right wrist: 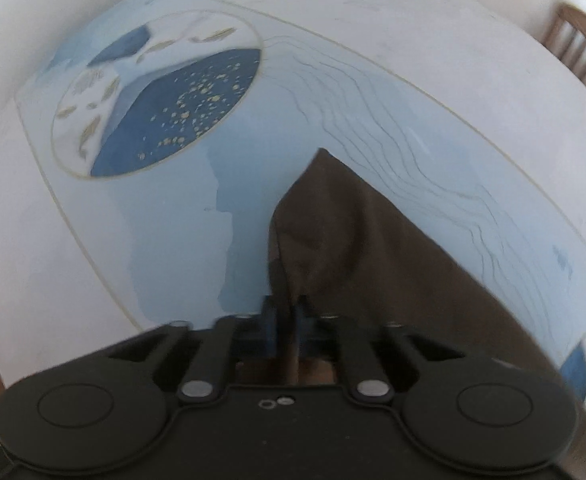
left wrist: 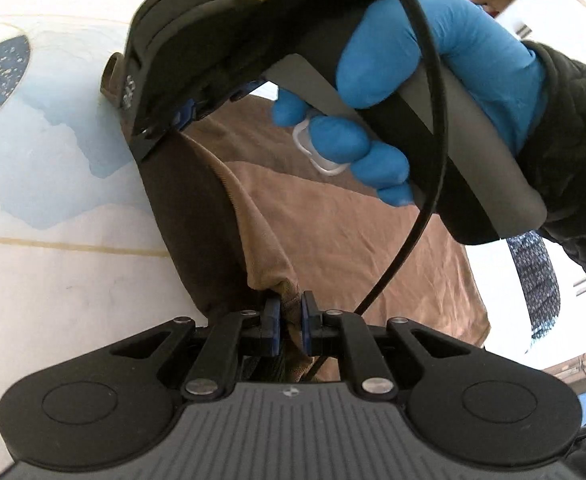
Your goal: Fold clothes
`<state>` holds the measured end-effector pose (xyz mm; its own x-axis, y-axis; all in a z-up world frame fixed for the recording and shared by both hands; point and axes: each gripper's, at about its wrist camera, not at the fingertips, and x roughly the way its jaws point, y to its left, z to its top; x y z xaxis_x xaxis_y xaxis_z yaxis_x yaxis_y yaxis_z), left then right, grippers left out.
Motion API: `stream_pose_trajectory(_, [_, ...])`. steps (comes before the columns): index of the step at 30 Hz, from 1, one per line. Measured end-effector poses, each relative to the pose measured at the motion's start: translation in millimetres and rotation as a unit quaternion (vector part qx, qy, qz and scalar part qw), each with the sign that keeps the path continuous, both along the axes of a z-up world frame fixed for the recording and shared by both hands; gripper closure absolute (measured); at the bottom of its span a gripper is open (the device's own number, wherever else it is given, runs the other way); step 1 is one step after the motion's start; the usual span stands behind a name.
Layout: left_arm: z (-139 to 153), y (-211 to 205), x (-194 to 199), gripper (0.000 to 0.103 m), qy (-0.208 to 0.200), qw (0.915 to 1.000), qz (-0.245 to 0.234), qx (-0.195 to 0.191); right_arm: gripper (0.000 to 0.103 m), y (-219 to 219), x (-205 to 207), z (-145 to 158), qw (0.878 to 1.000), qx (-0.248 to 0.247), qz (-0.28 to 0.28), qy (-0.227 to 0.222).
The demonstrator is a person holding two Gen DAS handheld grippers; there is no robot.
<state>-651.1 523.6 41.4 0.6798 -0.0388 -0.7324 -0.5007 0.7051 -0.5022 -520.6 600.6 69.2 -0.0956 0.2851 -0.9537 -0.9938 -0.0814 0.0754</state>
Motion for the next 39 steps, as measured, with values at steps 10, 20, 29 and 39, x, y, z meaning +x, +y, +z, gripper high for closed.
stream_pose_trajectory(10, [40.4,-41.0,42.1,0.094,-0.068,0.9895,-0.114,0.057,0.000,-68.5,76.3,63.9,0.990,0.067,-0.120,0.030])
stream_pose_trajectory(20, [40.4,-125.8,147.7,0.094,-0.080,0.9680,-0.230,0.060,0.000,-199.2,219.6,85.6,0.956,0.102,-0.265,0.067])
stream_pose_trajectory(29, [19.4,-177.7,239.1,0.094,-0.056,0.9606,-0.268,0.046,0.000,-257.7,312.0,52.6,0.943,0.090,-0.298,0.114])
stream_pose_trajectory(39, [4.6,-190.4,268.9,0.094,-0.032,0.9691,-0.244,0.020,0.000,-279.2,338.3,31.1,0.965,0.104,-0.228,0.077])
